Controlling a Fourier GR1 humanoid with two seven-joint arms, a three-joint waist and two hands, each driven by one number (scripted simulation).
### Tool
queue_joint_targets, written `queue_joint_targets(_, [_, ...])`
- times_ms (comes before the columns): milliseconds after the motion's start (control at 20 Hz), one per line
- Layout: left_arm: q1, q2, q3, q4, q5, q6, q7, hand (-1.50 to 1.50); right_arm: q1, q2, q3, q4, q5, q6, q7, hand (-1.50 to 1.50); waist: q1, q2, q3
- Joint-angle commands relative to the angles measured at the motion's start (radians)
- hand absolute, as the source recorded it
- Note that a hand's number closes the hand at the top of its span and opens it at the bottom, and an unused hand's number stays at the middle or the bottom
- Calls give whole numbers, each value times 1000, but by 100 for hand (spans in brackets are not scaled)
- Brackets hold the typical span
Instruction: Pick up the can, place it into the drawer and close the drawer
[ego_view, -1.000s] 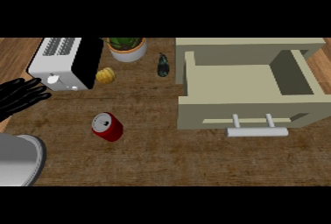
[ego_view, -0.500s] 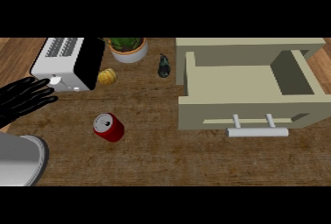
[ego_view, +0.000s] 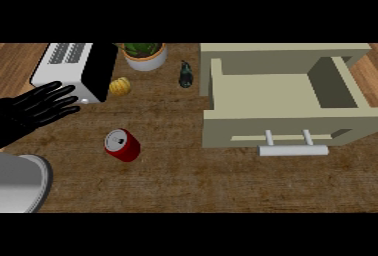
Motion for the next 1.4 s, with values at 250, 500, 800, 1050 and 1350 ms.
queue_joint_targets(250, [-86,-159,2,90,-175,23,18,-150,2,51,-26,-40,-1,21,54,-150,4,5,-7])
queue_joint_targets(500, [-53,-238,18,144,-348,-21,-65,-150,92,20,-158,-30,-125,143,12,-150,-2,5,-7])
queue_joint_targets(800, [-43,-267,75,265,-512,-118,-195,-150,63,40,-177,-35,-127,157,30,-150,0,6,-7])
queue_joint_targets(1050, [-43,-343,72,245,-675,-26,-265,-150,-4,18,-206,-6,-114,152,71,-150,7,4,-7])
queue_joint_targets(1350, [-102,-371,98,500,-919,-43,-537,-150,-8,63,-170,-6,-53,179,65,-150,2,7,-8])
